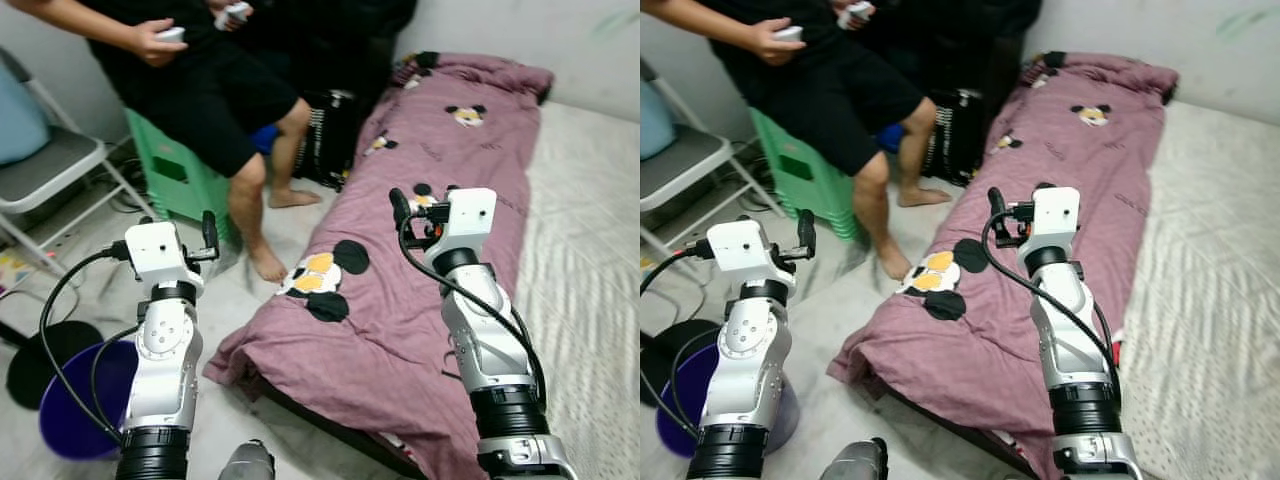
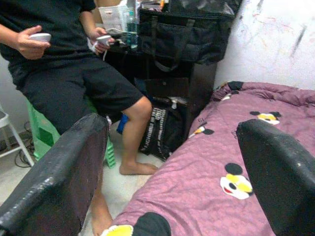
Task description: Clean up the room
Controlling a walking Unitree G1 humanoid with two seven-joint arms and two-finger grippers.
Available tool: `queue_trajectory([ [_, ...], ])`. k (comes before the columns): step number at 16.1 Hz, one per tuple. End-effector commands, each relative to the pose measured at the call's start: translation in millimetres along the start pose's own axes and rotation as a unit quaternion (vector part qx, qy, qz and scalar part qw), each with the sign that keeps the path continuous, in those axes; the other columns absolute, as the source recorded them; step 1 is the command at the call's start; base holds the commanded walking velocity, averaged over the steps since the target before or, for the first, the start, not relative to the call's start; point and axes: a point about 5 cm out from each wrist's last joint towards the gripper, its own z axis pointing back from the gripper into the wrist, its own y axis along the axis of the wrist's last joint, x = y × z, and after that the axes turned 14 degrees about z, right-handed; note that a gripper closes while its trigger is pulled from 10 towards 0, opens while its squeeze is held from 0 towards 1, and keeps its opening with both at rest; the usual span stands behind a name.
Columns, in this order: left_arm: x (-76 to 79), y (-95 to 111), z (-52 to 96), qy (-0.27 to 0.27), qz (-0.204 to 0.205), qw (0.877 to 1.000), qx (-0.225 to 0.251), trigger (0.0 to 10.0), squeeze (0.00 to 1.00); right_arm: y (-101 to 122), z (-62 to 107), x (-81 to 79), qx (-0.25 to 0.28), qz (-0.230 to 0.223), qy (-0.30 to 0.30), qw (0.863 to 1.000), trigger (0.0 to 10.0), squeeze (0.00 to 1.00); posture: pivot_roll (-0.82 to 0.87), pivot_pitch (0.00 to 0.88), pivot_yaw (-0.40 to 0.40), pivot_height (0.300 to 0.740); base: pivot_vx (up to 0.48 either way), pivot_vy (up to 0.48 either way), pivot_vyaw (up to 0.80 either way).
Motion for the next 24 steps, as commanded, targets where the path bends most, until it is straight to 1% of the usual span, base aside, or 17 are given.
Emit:
queue_trajectory([
  [1, -0.1, 1.1, -1.9, 0.005, -0.013, 1.000, 0.003, 10.0, 0.00, 4.8, -3.0, -1.3, 0.011, 0.002, 0.005, 1.000, 10.0, 0.00, -0.03, 0.000, 0.009, 0.740, 0.000, 0.000, 0.67],
  [4, 1.6, 0.8, -2.3, 0.003, -0.023, 1.000, 0.006, 10.0, 0.00, 6.0, -3.7, -2.0, 0.015, 0.003, 0.008, 1.000, 10.0, 0.00, -0.03, 0.000, 0.008, 0.740, 0.000, 0.000, 0.67],
  [5, 3.2, 0.6, -2.0, -0.015, -0.034, 0.999, 0.006, 10.0, 0.00, 6.4, -3.8, -1.9, 0.017, 0.002, 0.007, 1.000, 10.0, 0.00, -0.03, 0.000, 0.008, 0.740, 0.000, 0.000, 0.67],
  [6, 2.7, 0.6, -1.7, -0.016, -0.038, 0.999, 0.007, 10.0, 0.00, 6.5, -3.7, -1.8, 0.018, -0.002, 0.006, 1.000, 10.0, 0.00, -0.03, 0.000, 0.008, 0.740, 0.000, 0.000, 0.51],
  [7, 0.5, 0.5, -1.6, -0.009, -0.035, 0.999, 0.007, 10.0, 0.00, 6.1, -3.7, -1.8, 0.016, -0.002, 0.005, 1.000, 10.0, 0.00, -0.03, 0.000, 0.009, 0.740, 0.000, 0.000, 0.41],
  [8, -7.2, 0.3, -1.4, 0.015, -0.026, 1.000, 0.005, 10.0, 0.00, 4.6, -4.0, -2.4, 0.012, 0.000, 0.007, 1.000, 10.0, 0.00, -0.03, 0.000, 0.008, 0.740, 0.000, 0.000, 0.00],
  [10, -13.0, 0.8, 0.4, 0.024, -0.028, 0.999, 0.006, 10.0, 0.00, 3.5, -5.7, -5.5, 0.008, -0.009, 0.013, 1.000, 10.0, 0.00, -0.01, 0.000, -0.005, 0.740, 0.000, 0.000, 0.00],
  [12, -16.9, 1.3, 3.6, 0.038, -0.026, 0.999, 0.009, 10.0, 0.00, 3.7, -8.5, -11.6, 0.007, -0.015, 0.028, 0.999, 10.0, 0.00, 0.01, 0.000, -0.027, 0.740, 0.000, 0.000, 0.00],
  [14, -24.2, 2.2, 10.5, 0.057, -0.027, 0.998, 0.015, 10.0, 0.00, 5.4, -13.9, -21.4, 0.009, -0.017, 0.053, 0.998, 10.0, 0.00, 0.04, 0.000, -0.059, 0.740, 0.000, 0.000, 0.00],
  [18, -33.3, 3.2, 17.2, 0.077, -0.031, 0.996, 0.018, 10.0, 0.00, 7.6, -19.2, -29.6, 0.013, -0.014, 0.072, 0.997, 10.0, 0.00, 0.06, 0.000, -0.081, 0.740, 0.000, 0.000, 0.00],
  [20, -33.2, 3.9, 15.6, 0.076, -0.031, 0.996, 0.019, 10.0, 0.00, 8.8, -19.2, -30.4, 0.017, -0.008, 0.073, 0.997, 10.0, 0.00, 0.05, 0.000, -0.074, 0.740, 0.000, 0.000, 0.00],
  [22, -32.3, 3.9, 13.8, 0.073, -0.030, 0.997, 0.019, 10.0, 0.00, 8.9, -18.8, -30.2, 0.019, -0.006, 0.073, 0.997, 10.0, 0.00, 0.05, 0.000, -0.072, 0.740, 0.000, 0.000, 0.72],
  [24, -26.0, 2.1, 10.6, 0.060, -0.025, 0.998, 0.014, 10.0, 0.00, 7.8, -16.7, -28.0, 0.019, -0.003, 0.069, 0.997, 10.0, 0.00, 0.03, 0.000, -0.057, 0.740, 0.000, 0.000, 0.80],
])
